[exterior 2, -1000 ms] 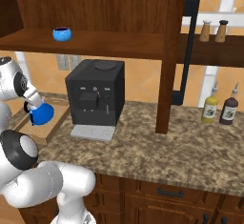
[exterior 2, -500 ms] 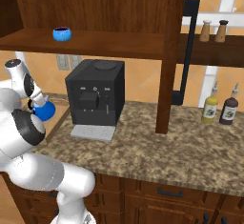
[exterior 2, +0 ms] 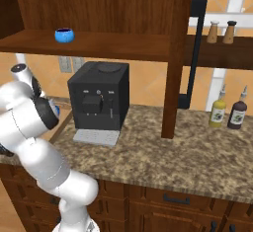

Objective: Pick the kettle from the counter and place it on the tray. Then pick the mug from the cabinet and place it on the tray. Then close the cabinet doors.

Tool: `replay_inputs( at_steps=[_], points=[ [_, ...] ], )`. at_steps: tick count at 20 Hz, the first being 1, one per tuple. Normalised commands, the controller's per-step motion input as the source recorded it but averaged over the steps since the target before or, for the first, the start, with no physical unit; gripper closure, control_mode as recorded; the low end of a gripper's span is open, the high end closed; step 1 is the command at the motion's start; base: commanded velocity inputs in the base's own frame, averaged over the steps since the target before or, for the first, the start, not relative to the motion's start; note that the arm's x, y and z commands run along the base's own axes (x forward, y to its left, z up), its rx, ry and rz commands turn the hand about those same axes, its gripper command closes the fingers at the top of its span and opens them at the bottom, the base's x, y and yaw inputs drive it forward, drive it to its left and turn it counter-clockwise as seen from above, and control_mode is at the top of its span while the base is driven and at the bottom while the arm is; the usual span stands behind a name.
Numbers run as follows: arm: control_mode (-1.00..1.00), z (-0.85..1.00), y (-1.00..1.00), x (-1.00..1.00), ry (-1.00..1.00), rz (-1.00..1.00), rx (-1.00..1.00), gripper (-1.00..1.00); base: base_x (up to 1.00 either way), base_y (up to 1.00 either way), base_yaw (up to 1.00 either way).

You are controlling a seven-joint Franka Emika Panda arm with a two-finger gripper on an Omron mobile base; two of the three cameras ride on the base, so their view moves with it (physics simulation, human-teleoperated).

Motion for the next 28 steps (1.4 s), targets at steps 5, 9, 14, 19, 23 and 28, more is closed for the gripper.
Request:
replay_inputs(
  at_steps=[5,9,14,19,23,28],
  points=[
    [-1.00,-0.27,0.12,0.30,0.00,-0.03,0.00,1.00,0.00,0.00,0.00],
    [-1.00,-0.31,0.09,0.23,0.01,-0.03,0.00,1.00,0.00,0.00,0.00],
    [-1.00,-0.29,0.03,0.22,0.01,-0.03,0.00,1.00,0.00,0.00,0.00],
    [-1.00,-0.24,0.00,0.05,0.01,-0.01,0.01,-1.00,0.00,0.00,0.00],
    [-1.00,-0.28,-0.07,0.00,0.02,0.00,0.05,-1.00,0.00,0.00,0.00],
    [-1.00,-0.07,-0.22,-0.06,-0.01,-0.02,0.03,-1.00,0.00,0.00,0.00]
  ],
)
